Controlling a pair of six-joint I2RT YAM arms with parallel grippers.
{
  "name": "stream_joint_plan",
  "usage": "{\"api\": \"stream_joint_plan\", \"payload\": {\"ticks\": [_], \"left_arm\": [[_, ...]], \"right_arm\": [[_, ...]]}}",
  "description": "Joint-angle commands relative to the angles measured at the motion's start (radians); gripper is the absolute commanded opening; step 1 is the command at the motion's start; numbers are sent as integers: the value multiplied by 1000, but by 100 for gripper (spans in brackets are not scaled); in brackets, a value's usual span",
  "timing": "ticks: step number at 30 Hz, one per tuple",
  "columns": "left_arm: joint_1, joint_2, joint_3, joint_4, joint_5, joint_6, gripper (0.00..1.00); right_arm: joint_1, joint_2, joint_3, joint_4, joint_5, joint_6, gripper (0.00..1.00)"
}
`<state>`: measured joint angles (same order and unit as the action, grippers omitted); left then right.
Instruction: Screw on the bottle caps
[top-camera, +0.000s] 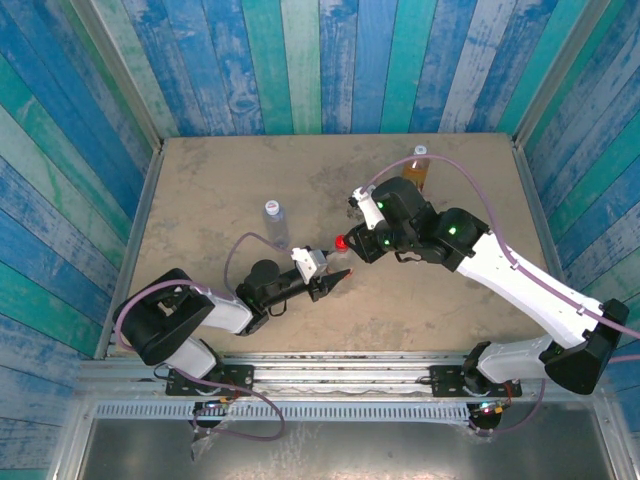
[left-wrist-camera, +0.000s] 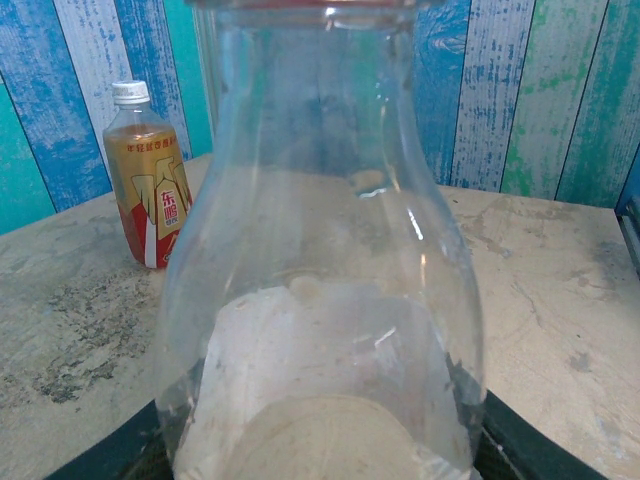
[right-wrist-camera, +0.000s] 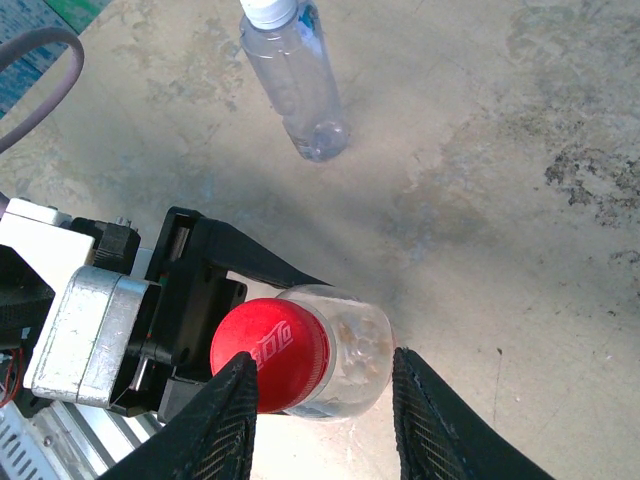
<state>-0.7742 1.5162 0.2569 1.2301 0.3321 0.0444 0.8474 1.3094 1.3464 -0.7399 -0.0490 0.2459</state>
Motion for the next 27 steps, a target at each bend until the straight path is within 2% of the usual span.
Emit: {"api": "stream_joint_plan", "payload": {"ticks": [1, 11, 27], "left_arm": [[-4, 45, -30, -199, -2, -11, 53], [-4, 44, -34, -199, -2, -9, 53], [-3, 53, -34, -190, -3, -13, 53]], "right_arm": [[-2, 1, 7, -26, -5, -4, 39], [-4, 4, 41, 16, -2, 11, 44], [-8, 7, -31, 21, -37, 21, 35]]}}
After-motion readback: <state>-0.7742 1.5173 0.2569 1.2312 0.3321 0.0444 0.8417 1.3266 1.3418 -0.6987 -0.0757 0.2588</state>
